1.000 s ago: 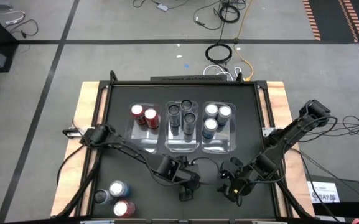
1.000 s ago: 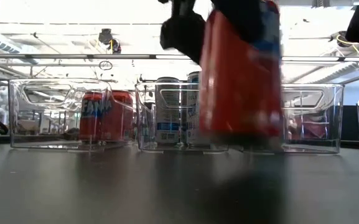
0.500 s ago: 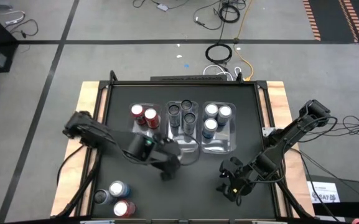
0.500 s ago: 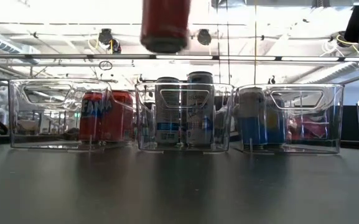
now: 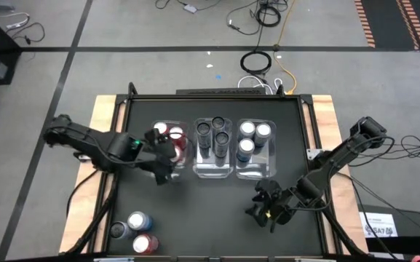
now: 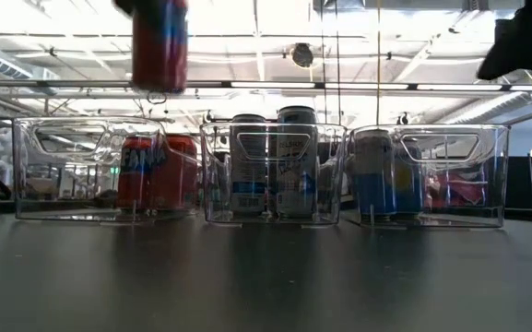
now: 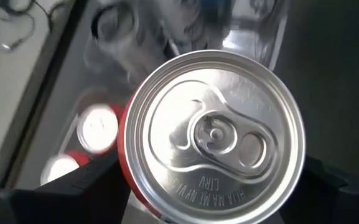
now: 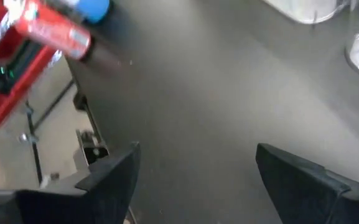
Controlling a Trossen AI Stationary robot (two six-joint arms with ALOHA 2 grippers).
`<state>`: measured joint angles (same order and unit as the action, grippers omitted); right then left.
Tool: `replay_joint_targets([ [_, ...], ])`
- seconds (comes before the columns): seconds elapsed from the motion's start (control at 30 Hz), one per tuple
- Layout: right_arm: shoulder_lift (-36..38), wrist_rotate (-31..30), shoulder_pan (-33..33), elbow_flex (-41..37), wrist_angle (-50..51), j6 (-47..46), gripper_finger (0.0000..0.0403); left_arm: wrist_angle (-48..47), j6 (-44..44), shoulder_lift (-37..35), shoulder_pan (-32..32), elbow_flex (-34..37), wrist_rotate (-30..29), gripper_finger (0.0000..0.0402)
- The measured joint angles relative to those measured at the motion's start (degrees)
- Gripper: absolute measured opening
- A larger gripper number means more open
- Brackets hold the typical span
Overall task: Sort soda cans
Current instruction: Put the red soda can into the middle left transparent bin
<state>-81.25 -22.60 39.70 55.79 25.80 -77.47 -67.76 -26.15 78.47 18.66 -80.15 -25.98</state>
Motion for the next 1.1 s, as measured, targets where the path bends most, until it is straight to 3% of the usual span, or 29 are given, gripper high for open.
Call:
replay_joint_targets([
  [0.27,0.00,-4.27,-2.72,0.00,-2.61,-5.67,0.0311,14.23,3.65,-19.16,-6.57,25.22,6.00,0.0322],
  [0.5,0.00,-6.53,-5.36,0.01,-5.25,-6.43,0.0311,18.01,2.97,-30.45,-14.63,38.28,7.90,0.0322],
  [0.8,0.00,-7.64,-8.12,0.00,-5.60,-5.21,0.0311,23.86,-7.76,-30.11,-24.98,44.24,8.97,0.0322],
  [1.1,0.00,-7.37,-8.94,0.00,-5.68,-2.10,0.0311,26.68,-12.55,-27.43,-26.15,47.20,6.18,0.0322],
])
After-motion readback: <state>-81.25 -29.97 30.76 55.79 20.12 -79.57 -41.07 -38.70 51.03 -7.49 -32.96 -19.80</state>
